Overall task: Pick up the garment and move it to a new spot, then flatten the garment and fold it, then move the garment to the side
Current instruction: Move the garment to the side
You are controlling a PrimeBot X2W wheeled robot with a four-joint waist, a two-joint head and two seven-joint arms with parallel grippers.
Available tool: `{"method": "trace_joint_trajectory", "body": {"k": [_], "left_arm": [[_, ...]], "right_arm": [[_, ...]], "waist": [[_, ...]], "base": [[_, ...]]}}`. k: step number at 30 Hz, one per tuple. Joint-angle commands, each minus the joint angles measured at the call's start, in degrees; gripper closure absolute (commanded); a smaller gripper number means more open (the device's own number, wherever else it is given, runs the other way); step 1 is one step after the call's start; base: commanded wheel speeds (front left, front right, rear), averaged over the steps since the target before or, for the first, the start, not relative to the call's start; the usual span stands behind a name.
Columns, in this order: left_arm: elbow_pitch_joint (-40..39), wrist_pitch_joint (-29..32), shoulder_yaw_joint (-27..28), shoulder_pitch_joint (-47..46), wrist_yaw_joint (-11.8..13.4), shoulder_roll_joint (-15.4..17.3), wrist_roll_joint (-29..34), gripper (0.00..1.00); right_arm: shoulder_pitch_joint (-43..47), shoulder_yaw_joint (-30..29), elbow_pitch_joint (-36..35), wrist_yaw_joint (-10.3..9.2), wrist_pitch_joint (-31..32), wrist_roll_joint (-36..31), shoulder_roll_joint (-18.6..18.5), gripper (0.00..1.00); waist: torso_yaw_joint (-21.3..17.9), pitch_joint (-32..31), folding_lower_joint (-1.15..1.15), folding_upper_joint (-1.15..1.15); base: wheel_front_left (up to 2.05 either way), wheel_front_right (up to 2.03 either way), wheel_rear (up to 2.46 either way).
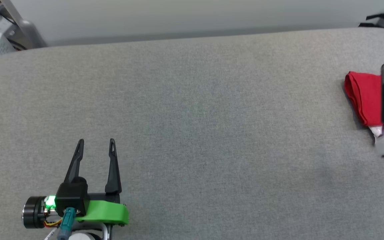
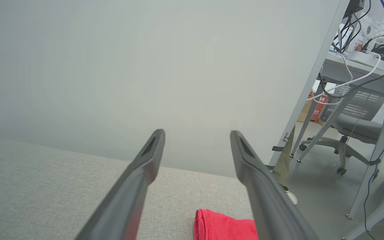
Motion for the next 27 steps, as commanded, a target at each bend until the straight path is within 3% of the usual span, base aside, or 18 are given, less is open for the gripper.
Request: {"method": "trace_joint_trajectory", "body": {"k": [1,13,27], "left_arm": [[0.35,-0.34,0.29,1.05,-0.27,-0.23,-0.24,0.0],[2.84,-0.34,1.47,3.83,-1.14,-1.09,-0.22,0.0],[3.34,-0.34,2.18,7.13,-3.53,-1.51,-0.35,0.0]], "right_arm": [[2.42,0.04,-1.35,-0.04,-0.43,-0.21,1.46,0.0],[16.74,2.19,-7.3,-0.04,-0.51,0.31,9.93,0.0],[26.7,2.83,-9.78,-0.04,-0.52,1.46,12.79,0.0]], "waist": [[1.34,-2.82,0.01,0.0],[2.36,-7.41,0.01,0.0],[3.3,-10.54,0.01,0.0]], "base": [[0.0,0.0,0.0],[0.0,0.0,0.0],[0.0,0.0,0.0]]}}
